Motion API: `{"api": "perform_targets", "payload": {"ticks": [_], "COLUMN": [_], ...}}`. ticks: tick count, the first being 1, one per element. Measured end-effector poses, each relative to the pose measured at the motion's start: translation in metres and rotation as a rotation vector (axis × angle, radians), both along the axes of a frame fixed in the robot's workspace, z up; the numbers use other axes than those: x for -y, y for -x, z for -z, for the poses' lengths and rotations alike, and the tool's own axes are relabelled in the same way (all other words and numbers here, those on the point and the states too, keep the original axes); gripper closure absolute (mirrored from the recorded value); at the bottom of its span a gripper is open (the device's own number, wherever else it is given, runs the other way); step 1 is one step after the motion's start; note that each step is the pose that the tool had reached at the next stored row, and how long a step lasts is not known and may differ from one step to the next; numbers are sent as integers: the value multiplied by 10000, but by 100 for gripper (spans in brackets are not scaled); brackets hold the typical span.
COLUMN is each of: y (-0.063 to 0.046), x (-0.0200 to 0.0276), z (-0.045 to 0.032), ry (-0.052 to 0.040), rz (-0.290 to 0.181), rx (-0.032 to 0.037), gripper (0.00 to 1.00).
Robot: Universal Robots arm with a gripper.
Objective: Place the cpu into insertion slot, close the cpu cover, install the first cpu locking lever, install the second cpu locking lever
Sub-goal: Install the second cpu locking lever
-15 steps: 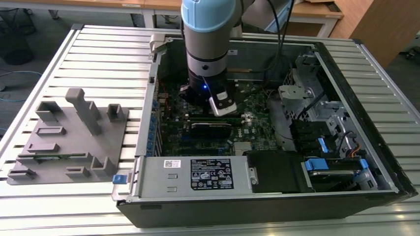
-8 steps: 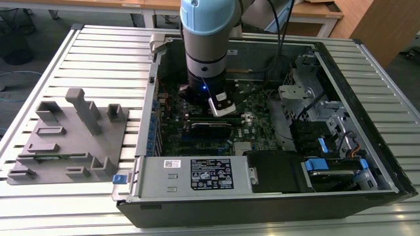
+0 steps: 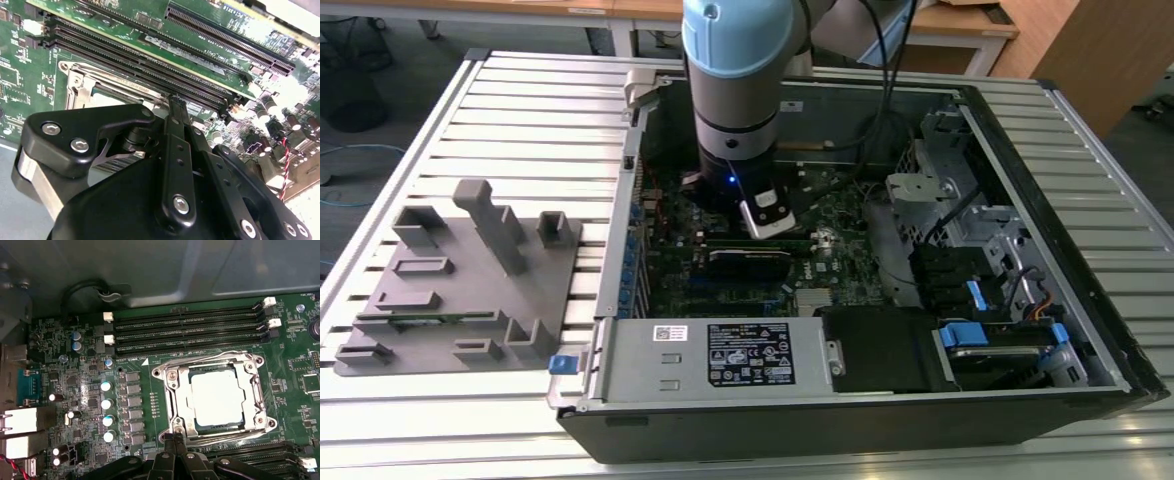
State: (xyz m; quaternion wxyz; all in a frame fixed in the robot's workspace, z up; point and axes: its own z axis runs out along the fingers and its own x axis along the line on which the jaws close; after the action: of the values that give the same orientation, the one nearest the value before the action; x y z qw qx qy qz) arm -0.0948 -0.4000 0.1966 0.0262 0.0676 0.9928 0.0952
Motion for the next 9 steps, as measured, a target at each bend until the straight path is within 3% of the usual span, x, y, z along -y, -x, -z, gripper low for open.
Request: {"api": "perform_targets", "payload": {"ticks": [9], "y": [33], "x": [1], "z": [28], "ry": [-191], "rz": [-1], "rx": [0], "gripper": [89]}}
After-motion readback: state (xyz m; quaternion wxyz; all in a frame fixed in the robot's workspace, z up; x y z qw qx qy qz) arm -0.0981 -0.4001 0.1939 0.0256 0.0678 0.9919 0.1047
